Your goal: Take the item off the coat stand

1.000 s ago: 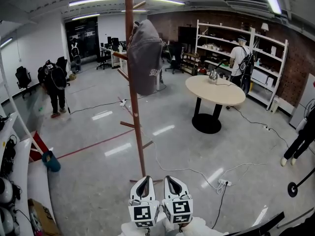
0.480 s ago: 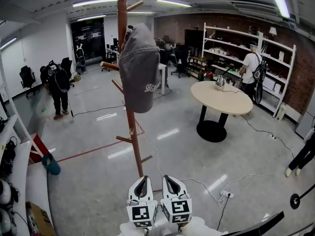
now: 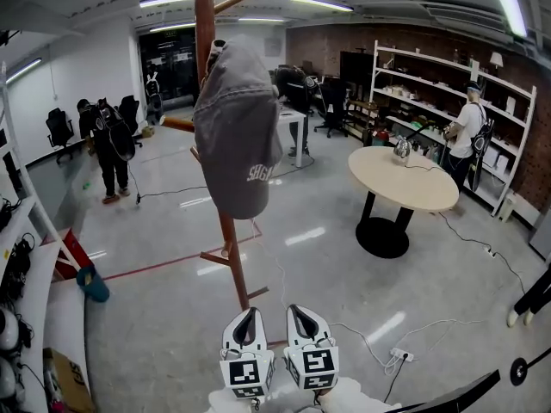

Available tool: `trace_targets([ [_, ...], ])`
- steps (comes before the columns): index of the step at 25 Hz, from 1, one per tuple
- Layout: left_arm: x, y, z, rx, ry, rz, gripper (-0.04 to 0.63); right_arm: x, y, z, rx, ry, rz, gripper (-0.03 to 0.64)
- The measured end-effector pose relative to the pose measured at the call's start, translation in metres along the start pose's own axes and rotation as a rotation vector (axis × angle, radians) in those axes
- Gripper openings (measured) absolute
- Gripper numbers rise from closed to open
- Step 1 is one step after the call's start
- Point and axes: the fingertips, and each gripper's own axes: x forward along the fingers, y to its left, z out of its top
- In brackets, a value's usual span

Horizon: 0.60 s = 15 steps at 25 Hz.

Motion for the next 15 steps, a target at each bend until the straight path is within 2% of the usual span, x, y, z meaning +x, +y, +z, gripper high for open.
trace_targets([
  [7, 0.016, 0.01, -0.001, 0.013, 0.012, 0.018, -0.002, 0.022, -0.002, 0.001, 0.007, 0.0, 0.02, 0.009],
  [15, 0.025, 0.024, 0.037, 0.033, -0.044, 0.026, -0.002, 0.023, -0.011, 0.012, 0.0, -0.02, -0.001, 0.009],
])
